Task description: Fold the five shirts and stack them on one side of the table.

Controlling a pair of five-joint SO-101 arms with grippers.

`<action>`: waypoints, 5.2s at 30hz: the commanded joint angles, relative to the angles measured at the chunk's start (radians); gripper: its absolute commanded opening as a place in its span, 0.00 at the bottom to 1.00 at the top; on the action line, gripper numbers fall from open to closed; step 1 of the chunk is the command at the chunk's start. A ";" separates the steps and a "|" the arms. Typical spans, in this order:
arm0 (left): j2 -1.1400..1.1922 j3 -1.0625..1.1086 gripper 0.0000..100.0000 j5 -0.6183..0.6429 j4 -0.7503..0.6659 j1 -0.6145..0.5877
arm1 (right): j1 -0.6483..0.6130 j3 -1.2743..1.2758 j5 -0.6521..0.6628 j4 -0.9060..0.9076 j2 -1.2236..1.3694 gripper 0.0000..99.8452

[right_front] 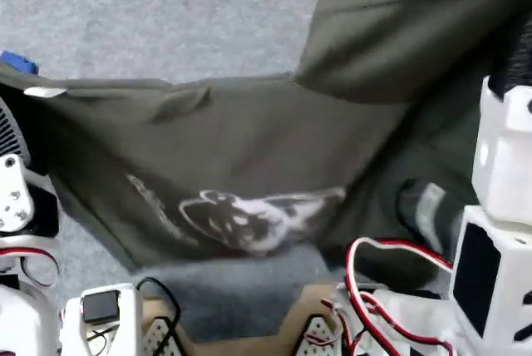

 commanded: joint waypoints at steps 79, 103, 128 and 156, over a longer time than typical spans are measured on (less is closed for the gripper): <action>0.895 0.393 0.02 -0.029 0.103 0.141 | 0.047 1.382 0.095 0.393 0.219 0.00; 0.811 0.559 0.02 -0.054 0.137 0.150 | 0.329 1.785 0.261 0.358 0.156 0.00; 0.817 0.560 0.02 -0.126 0.193 0.107 | 0.042 1.885 0.269 0.399 0.018 0.11; 0.817 0.557 0.02 -0.121 0.196 0.129 | 0.001 1.919 0.420 0.117 0.242 0.23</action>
